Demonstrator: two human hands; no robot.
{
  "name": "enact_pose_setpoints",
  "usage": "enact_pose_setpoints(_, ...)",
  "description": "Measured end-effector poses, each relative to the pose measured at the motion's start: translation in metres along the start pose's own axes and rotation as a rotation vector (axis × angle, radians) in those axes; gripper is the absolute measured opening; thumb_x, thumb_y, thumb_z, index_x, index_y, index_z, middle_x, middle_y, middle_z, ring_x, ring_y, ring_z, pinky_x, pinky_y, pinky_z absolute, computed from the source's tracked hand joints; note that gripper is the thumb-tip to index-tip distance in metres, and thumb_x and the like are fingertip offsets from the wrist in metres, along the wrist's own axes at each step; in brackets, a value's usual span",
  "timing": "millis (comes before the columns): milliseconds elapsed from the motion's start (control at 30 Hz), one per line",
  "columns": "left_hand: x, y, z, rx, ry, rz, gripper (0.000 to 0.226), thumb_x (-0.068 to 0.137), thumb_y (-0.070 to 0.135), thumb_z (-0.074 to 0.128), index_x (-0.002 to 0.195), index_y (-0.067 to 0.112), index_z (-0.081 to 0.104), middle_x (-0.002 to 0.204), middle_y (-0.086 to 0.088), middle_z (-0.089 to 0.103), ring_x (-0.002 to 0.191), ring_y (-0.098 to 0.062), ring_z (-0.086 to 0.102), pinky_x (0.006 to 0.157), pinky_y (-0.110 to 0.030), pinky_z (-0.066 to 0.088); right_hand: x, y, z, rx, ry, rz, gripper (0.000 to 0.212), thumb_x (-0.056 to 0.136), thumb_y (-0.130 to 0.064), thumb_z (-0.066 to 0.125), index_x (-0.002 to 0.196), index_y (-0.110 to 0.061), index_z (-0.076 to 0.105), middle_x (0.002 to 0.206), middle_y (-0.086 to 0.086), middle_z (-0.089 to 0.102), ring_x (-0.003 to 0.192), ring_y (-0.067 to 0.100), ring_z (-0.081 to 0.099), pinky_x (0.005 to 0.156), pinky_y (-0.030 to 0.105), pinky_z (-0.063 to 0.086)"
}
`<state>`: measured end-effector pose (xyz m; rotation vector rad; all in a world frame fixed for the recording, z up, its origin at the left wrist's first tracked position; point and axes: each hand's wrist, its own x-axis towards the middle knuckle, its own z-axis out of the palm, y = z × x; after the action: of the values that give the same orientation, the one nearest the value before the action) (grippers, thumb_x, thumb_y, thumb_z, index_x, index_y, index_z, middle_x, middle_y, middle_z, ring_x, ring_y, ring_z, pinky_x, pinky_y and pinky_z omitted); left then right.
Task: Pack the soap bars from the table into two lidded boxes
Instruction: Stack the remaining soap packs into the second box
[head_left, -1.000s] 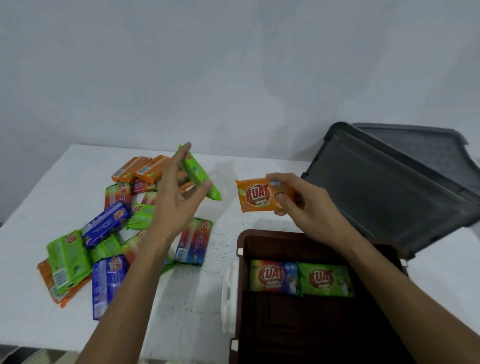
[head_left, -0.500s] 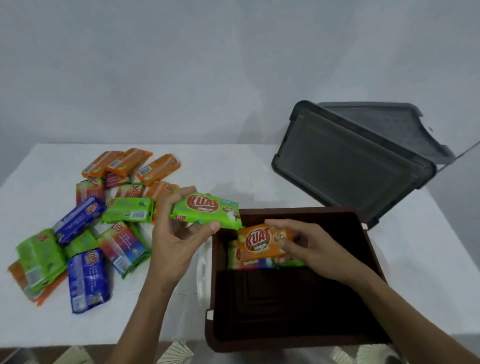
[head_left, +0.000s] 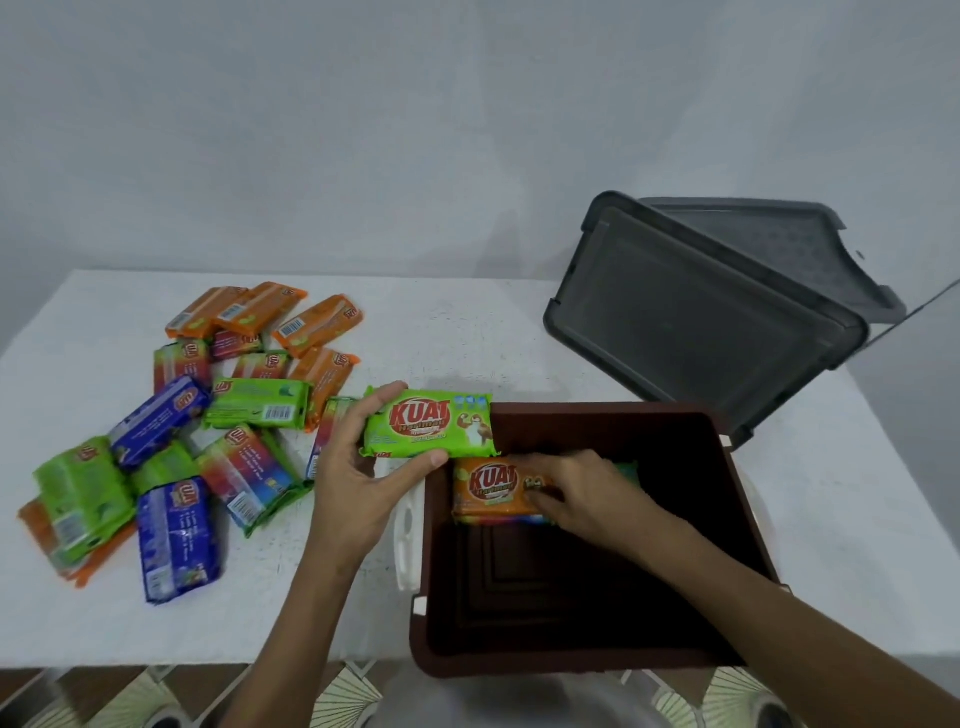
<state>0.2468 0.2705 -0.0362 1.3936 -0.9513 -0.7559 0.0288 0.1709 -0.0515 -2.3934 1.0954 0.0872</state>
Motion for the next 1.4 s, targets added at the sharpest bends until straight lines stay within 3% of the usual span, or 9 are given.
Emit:
enact_pose_setpoints(100, -0.001, 0.001, 0.001, 0.001, -0.025, -0.001, 0.071, 0.066, 0.012, 0.081, 0.131, 0.022, 0.055, 0.128, 0.001, 0.059, 0.113, -0.012, 0.061, 0.088, -0.023, 0.053, -0.007, -0.006, -0.014, 0.055, 0.226, 0.018, 0.028, 0.096, -0.034, 0.054, 0.122, -0.027, 0.060, 0.095, -0.012, 0.068, 0.084, 0.003, 0.065, 0.068, 0.019, 0.050)
enact_pose_setpoints(167, -0.002, 0.005, 0.002, 0.001, -0.039, 0.015, 0.073, 0.066, 0.012, 0.081, 0.132, 0.023, 0.055, 0.129, 0.004, 0.059, 0.116, -0.011, 0.059, 0.088, -0.022, 0.053, -0.012, -0.019, -0.026, 0.474, 0.307, 0.018, 0.023, 0.096, -0.025, 0.058, 0.119, -0.024, 0.061, 0.078, -0.011, 0.066, 0.076, 0.002, 0.066, 0.066, 0.015, 0.053)
enact_pose_setpoints(267, -0.002, 0.011, 0.008, -0.019, -0.085, 0.034, 0.075, 0.066, 0.014, 0.083, 0.134, 0.026, 0.053, 0.133, 0.004, 0.057, 0.120, -0.013, 0.057, 0.092, -0.030, 0.053, -0.018, -0.039, -0.043, 1.067, 0.117, -0.019, 0.041, 0.095, -0.017, 0.060, 0.131, -0.034, 0.053, 0.102, 0.007, 0.072, 0.089, 0.025, 0.072, 0.080, 0.038, 0.060)
enact_pose_setpoints(433, -0.001, 0.016, 0.015, 0.178, -0.216, 0.121, 0.074, 0.074, 0.037, 0.082, 0.139, 0.032, 0.047, 0.130, 0.018, 0.053, 0.122, -0.009, 0.053, 0.093, -0.023, 0.049, -0.025, -0.040, -0.048, 1.315, 0.070, -0.014, 0.036, 0.089, -0.005, 0.062, 0.124, -0.015, 0.063, 0.114, 0.016, 0.069, 0.092, 0.032, 0.070, 0.082, 0.033, 0.059)
enact_pose_setpoints(567, 0.001, 0.011, 0.009, 0.467, -0.255, 0.194, 0.064, 0.080, 0.048, 0.072, 0.138, 0.036, 0.048, 0.139, 0.024, 0.045, 0.131, 0.006, 0.037, 0.100, -0.003, 0.030, -0.050, -0.008, -0.067, 1.178, 0.104, 0.056, 0.034, 0.090, -0.004, 0.061, 0.122, -0.013, 0.064, 0.117, 0.009, 0.070, 0.107, 0.026, 0.068, 0.085, 0.038, 0.059)
enact_pose_setpoints(933, 0.000, -0.015, 0.005, 0.681, -0.193, 0.290, 0.038, 0.091, 0.035, 0.055, 0.129, 0.027, 0.060, 0.138, 0.009, 0.049, 0.130, -0.004, 0.040, 0.107, -0.007, 0.023, -0.050, 0.050, -0.030, 0.812, 0.112, 0.366, 0.032, 0.094, -0.004, 0.058, 0.109, -0.031, 0.068, 0.124, -0.001, 0.062, 0.103, 0.014, 0.067, 0.079, 0.031, 0.061)
enact_pose_setpoints(1067, -0.001, -0.016, 0.005, 0.689, -0.198, 0.301, 0.040, 0.093, 0.040, 0.048, 0.128, 0.027, 0.060, 0.140, 0.009, 0.048, 0.131, -0.003, 0.039, 0.108, -0.008, 0.022, -0.046, 0.053, -0.021, 0.381, 0.142, 0.369, 0.028, 0.094, -0.011, 0.058, 0.111, -0.034, 0.059, 0.120, -0.005, 0.058, 0.096, 0.013, 0.062, 0.069, 0.012, 0.049)
enact_pose_setpoints(1267, -0.001, -0.018, 0.005, 0.686, -0.202, 0.309, 0.038, 0.094, 0.040, 0.048, 0.127, 0.028, 0.061, 0.140, 0.008, 0.048, 0.131, -0.005, 0.039, 0.109, -0.013, 0.025, -0.042, 0.042, -0.011, -0.003, 0.123, 0.329, 0.032, 0.094, -0.017, 0.051, 0.125, -0.028, 0.054, 0.114, 0.007, 0.067, 0.094, 0.026, 0.067, 0.079, 0.039, 0.057)
enact_pose_setpoints(1400, -0.004, -0.016, 0.003, 0.648, -0.223, 0.290, 0.038, 0.094, 0.040, 0.049, 0.129, 0.028, 0.059, 0.141, 0.012, 0.047, 0.133, -0.007, 0.040, 0.109, -0.025, 0.034, -0.037, 0.025, -0.027, -0.187, 0.147, 0.308, 0.027, 0.097, -0.034, 0.049, 0.121, -0.028, 0.057, 0.106, 0.001, 0.066, 0.091, 0.018, 0.064, 0.072, 0.028, 0.051)
